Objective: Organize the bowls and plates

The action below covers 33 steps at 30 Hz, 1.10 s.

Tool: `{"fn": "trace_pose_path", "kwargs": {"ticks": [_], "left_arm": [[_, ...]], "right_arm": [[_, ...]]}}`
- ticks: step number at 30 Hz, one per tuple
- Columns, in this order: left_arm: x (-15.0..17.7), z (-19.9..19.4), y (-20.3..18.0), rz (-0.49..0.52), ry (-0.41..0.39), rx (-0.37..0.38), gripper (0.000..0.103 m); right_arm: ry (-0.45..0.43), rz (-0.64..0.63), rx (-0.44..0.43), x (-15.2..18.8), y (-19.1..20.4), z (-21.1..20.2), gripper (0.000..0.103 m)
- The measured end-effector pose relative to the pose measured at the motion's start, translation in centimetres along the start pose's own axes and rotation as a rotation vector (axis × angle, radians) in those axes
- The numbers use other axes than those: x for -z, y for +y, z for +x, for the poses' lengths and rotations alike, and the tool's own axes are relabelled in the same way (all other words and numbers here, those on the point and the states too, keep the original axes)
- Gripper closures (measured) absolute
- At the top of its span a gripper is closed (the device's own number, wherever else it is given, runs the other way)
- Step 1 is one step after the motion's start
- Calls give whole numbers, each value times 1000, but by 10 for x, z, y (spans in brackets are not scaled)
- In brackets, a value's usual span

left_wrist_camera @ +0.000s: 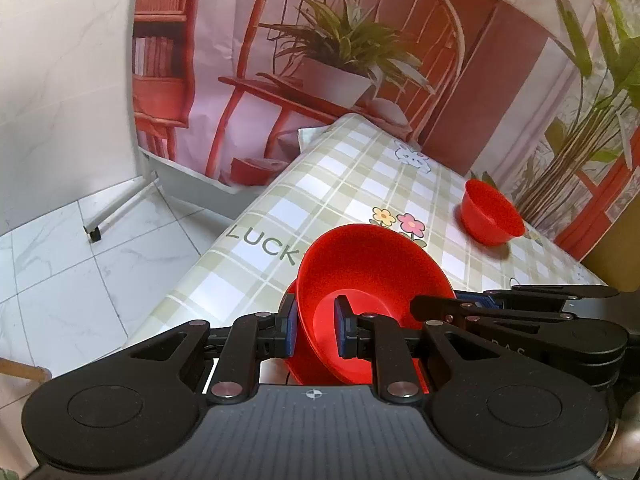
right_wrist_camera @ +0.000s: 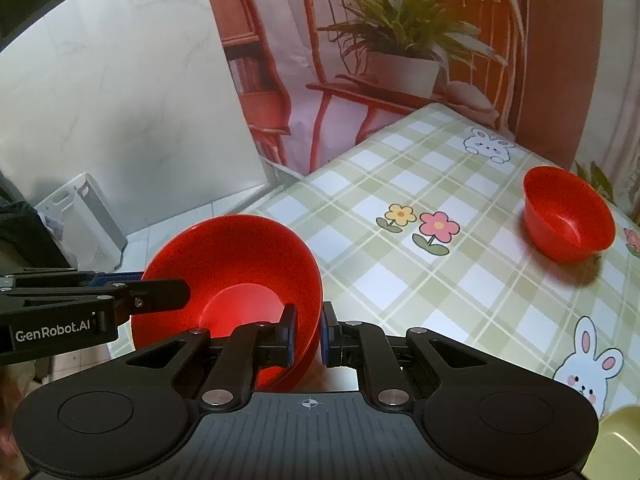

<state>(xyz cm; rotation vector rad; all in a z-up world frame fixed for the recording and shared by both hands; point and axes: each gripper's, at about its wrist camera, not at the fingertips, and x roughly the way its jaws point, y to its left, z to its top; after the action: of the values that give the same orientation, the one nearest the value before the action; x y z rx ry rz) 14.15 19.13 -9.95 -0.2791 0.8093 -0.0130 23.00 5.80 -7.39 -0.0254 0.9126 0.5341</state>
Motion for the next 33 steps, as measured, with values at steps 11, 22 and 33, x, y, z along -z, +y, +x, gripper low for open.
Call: {"fn": "trace_pose_path", "kwargs": {"ticks": [11, 22, 33], "left_arm": [[2, 5, 0, 0, 16, -6, 83], [4, 8, 0, -1, 26, -18, 83], [0, 6, -3, -1, 18, -53, 82]], "right_arm": [[2, 1, -1, 1, 2, 1, 91], [3, 8, 0, 2, -1, 0, 89], [-23, 23, 3, 2, -6, -9, 89]]}}
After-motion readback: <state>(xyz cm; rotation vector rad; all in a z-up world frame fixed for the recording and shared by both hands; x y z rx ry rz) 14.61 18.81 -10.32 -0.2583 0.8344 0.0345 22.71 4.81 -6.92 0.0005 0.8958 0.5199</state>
